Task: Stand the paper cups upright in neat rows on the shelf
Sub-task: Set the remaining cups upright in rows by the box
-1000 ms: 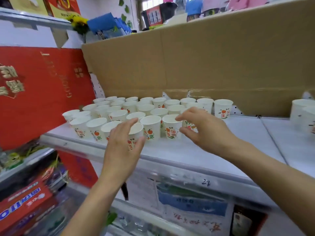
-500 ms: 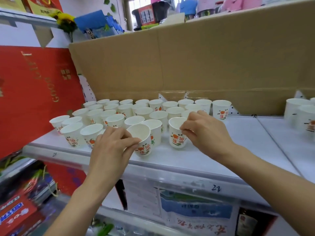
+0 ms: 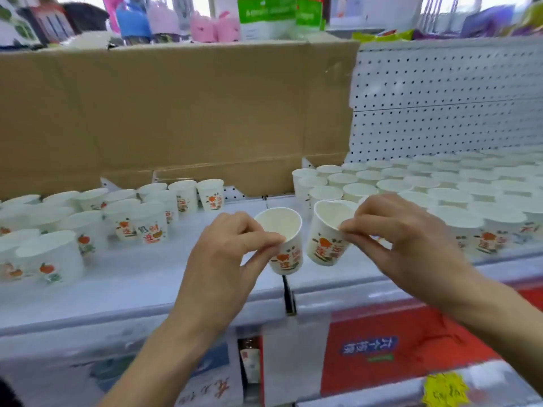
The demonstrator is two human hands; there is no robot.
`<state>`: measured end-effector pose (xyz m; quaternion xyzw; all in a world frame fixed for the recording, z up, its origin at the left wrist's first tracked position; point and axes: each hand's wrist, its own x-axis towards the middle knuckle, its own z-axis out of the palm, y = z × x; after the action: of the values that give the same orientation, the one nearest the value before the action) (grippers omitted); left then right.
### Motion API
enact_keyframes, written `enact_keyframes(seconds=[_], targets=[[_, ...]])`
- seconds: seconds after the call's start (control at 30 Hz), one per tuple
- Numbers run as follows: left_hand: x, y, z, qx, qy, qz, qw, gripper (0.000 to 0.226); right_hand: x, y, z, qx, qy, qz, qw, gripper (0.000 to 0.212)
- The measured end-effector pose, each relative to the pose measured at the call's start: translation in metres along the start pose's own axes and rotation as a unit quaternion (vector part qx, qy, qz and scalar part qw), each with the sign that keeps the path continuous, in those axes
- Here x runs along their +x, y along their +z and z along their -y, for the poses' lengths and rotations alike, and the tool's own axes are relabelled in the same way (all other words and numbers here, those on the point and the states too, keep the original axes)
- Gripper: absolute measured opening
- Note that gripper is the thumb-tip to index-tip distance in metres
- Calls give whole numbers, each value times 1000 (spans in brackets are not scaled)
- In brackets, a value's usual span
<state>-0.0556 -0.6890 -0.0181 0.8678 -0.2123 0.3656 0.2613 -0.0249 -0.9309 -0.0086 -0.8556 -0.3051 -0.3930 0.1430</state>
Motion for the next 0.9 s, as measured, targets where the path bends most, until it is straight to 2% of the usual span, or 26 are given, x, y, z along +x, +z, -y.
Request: enact_keyframes(seconds=[0.17, 0.3, 0.6, 0.9], targets=[[32, 64, -56, -27, 31, 33, 999, 16, -34, -44, -71, -35, 49, 16, 998, 4], [41, 92, -73, -1, 27, 58, 998, 15, -44, -47, -95, -44, 12, 55, 997, 4], [46, 105, -82, 53, -24, 69, 996, 16, -40, -39, -117, -17, -28, 92, 995, 1], [48, 110, -86, 87, -45, 110, 989, 19, -33, -37, -126, -20, -32, 141, 989, 13]])
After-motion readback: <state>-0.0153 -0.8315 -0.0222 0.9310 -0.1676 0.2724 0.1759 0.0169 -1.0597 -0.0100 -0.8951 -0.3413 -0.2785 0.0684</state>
